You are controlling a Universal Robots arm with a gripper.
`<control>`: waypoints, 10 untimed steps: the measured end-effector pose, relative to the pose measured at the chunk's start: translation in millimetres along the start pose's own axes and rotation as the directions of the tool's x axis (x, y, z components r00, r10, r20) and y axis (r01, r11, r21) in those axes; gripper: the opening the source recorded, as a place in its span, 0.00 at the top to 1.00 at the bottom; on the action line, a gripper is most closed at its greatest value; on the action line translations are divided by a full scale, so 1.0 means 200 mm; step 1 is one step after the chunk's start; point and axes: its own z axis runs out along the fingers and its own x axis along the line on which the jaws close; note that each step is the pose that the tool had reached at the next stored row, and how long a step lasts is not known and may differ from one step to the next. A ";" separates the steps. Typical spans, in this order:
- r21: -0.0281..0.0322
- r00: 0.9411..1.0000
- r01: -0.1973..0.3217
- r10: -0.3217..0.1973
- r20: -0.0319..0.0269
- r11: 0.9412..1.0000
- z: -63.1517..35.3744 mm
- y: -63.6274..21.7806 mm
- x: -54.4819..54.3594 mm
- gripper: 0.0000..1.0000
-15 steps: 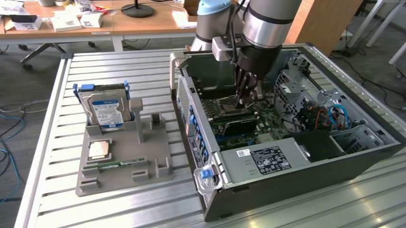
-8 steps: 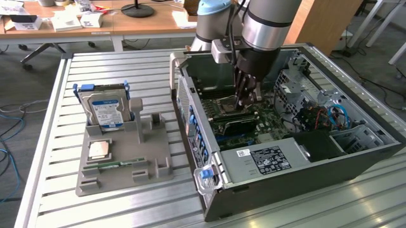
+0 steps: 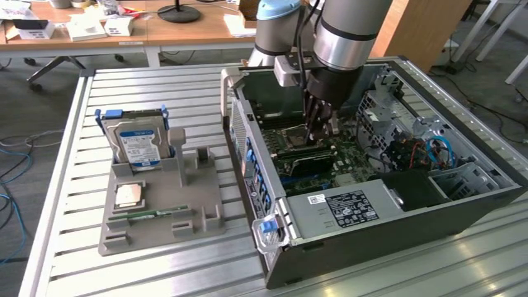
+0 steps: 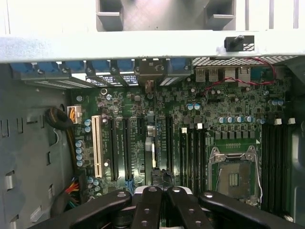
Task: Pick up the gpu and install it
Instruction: 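Press down on the gpu until it lock into place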
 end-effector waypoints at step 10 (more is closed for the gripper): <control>0.000 1.000 0.000 0.000 0.000 1.000 0.048 0.013 0.00 0.89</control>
